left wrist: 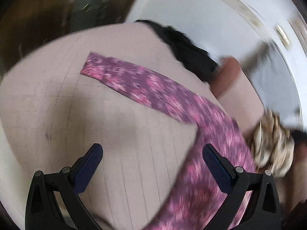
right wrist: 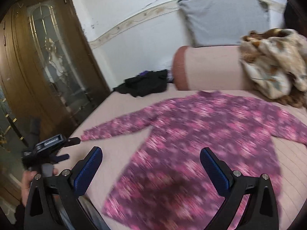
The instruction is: Fold small clothes
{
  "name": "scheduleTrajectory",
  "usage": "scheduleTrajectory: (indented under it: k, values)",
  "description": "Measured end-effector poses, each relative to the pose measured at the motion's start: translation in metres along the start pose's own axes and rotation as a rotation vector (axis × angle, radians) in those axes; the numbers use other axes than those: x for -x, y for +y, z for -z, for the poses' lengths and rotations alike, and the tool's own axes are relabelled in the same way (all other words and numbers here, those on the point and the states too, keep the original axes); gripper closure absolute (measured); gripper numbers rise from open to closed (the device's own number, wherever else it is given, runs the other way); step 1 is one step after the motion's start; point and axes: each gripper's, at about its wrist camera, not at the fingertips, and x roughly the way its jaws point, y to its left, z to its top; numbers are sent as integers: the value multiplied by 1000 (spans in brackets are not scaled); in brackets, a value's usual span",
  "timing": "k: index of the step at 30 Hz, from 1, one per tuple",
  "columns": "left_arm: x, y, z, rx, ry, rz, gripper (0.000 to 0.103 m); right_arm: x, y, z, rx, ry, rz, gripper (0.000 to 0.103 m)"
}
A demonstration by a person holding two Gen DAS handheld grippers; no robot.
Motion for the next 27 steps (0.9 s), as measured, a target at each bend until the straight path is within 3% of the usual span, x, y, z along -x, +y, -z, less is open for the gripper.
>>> scheduleTrajectory:
  k: [2,4,6,8,12,15,16,18,19,20,23,25,27]
  values:
    - [-22,25,-25,100,25,56,0,-36,9,-12,5,20,-50,0]
    - [-49,50,-45,213,62,60,0,-72,15,-18,5,53,-78,0]
    - [-79,72,-65,302,104,47,8,-106,18,-16,-6,91,-106,1]
    - [-99,85,-78,360,127,23,30,-130,20,-12,-20,126,-141,4]
    - [-120,88,-99,375,92,-38,31,-164,15,0,-61,199,-221,13]
    - [-136,70,-119,311,58,-118,31,-169,4,6,-82,205,-223,13]
    - [-143,69,-124,311,65,-163,36,-168,-1,7,-92,202,-222,13]
    - [-141,63,-124,325,28,-257,58,-162,-11,6,-114,198,-212,13]
    - [-142,56,-125,294,11,-306,86,-158,-15,6,-120,194,-208,13]
    - [-143,48,-125,249,6,-314,93,-155,-18,5,-124,191,-203,13]
    - [-124,27,-120,167,-63,-316,94,-139,-27,-1,-127,177,-194,13]
    - [-93,-10,-109,47,-140,-258,94,-131,-33,-5,-131,171,-199,14]
    - [-53,-75,-78,-178,-257,-216,94,-118,-45,-11,-154,160,-198,13]
